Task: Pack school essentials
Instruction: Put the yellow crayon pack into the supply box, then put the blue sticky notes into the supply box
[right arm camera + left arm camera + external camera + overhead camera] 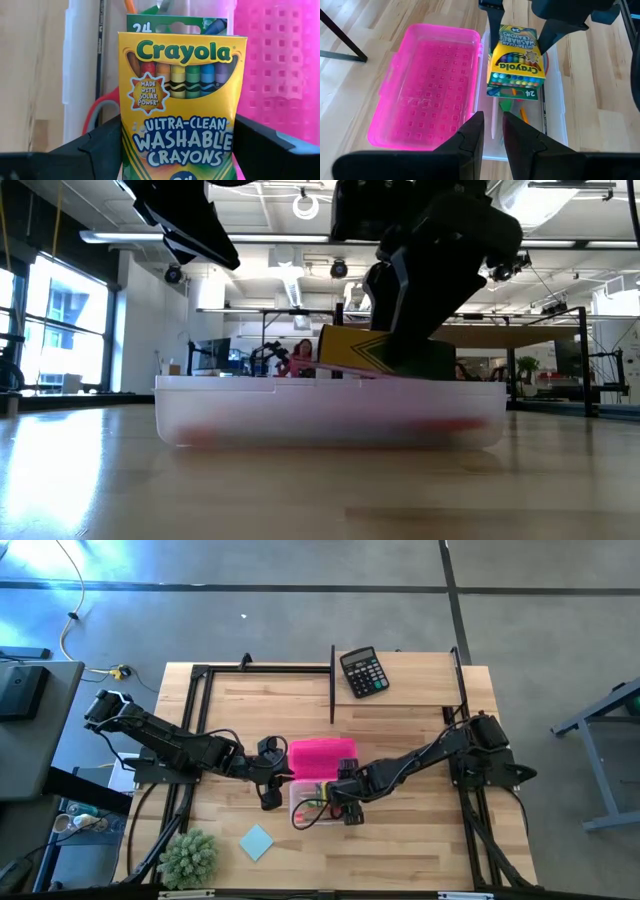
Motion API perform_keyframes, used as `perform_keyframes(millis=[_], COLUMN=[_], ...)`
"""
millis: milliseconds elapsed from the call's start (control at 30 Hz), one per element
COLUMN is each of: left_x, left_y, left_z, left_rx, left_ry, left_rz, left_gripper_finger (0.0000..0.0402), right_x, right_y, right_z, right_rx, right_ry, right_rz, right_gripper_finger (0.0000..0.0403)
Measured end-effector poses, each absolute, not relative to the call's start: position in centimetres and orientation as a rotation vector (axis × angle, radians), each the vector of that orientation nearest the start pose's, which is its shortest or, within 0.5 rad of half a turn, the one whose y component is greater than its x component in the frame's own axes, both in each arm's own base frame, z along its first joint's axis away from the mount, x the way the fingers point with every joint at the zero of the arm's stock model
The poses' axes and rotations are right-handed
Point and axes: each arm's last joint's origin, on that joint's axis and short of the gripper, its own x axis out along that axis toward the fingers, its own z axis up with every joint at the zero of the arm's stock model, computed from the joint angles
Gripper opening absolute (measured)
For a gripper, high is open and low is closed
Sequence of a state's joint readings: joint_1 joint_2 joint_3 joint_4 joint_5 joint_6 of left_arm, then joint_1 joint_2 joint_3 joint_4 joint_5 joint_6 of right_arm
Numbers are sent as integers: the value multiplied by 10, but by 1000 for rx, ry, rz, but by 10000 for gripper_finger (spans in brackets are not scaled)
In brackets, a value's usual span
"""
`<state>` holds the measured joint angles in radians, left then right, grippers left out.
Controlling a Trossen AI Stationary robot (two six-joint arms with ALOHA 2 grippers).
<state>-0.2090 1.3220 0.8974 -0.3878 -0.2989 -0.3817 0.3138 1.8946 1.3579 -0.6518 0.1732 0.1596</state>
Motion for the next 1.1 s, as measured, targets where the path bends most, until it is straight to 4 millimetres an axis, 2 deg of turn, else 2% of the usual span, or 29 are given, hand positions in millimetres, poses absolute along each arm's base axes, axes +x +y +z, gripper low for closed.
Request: perform_keyframes(millis=[467,933,1100], left_x=[265,265,265], left_y=[-47,-47,-47], left_z=[244,244,244], left_rx=[-158,-158,-158], left_ry=[755,755,755], left_rz=[232,232,232], left_gripper_finger=[62,62,62], right_x=[364,365,365], right_y=[114,114,114], right_z=[190,191,191], right_rx=[-104,-115,-115], right_ry=[1170,1156,1157], right_rz=[64,46,45], right_gripper_finger=[306,383,398])
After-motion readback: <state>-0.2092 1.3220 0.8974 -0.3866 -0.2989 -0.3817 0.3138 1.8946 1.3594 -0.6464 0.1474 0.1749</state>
